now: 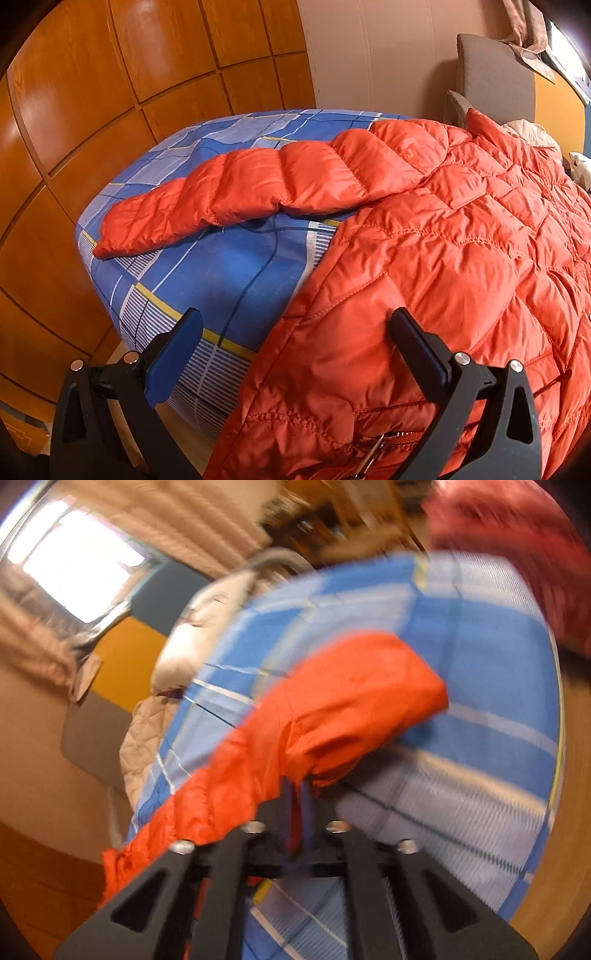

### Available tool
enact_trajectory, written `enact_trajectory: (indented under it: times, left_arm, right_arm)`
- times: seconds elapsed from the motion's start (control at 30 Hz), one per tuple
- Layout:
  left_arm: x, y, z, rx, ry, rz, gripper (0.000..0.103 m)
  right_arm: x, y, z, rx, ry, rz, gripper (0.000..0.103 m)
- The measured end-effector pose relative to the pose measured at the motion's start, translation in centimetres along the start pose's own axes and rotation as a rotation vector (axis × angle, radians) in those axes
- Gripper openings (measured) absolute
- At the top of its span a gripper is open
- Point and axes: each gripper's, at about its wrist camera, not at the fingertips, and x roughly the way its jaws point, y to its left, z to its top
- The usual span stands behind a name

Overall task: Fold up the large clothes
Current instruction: 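Fold the held sleeve across the jacket body and open the right gripper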

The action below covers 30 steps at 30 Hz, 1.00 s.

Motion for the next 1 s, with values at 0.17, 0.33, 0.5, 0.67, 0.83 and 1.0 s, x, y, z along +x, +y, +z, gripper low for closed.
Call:
enact_trajectory:
  times: [0.17, 0.33, 0.5, 0.67, 0.83, 1.0]
  left_arm:
    - [-0.1, -0.1, 0.0, 0.010, -0.004, 0.004, 0.101]
    - [-0.2, -0.1, 0.0, 0.025, -0.006, 0.019, 0.101]
    - [-0.2, 0.3, 0.2, 0.018, 0.001, 0.038, 0.101]
    - [-0.1, 0.3, 0.4, 0.023, 0.001, 0.082, 0.101]
    - [-0.1, 0.7, 0.2, 0.011, 0.005, 0.063, 0.101]
    - [-0.1, 1.7, 0.3, -0.018, 0.017, 0.054, 0.101]
  right_arm:
    - [0.0, -2.0, 0.1, 0.071, -0.036, 0.102, 0.077]
    - [2.5, -1.4, 2.4, 0.099, -0.056, 0.076, 0.037]
    - [2.5, 2.8, 2.7, -0.043, -0.083, 0.026, 0.012]
    - [-0.2, 10.5, 0.2, -0.274, -0.130, 0.090, 0.012]
    - [-1.7, 19.4, -6.3, -0.538, -0.087, 0.220, 0.012]
    - [-0.6, 27.0, -15.9, -0.801, 0.017, 0.330, 0.012]
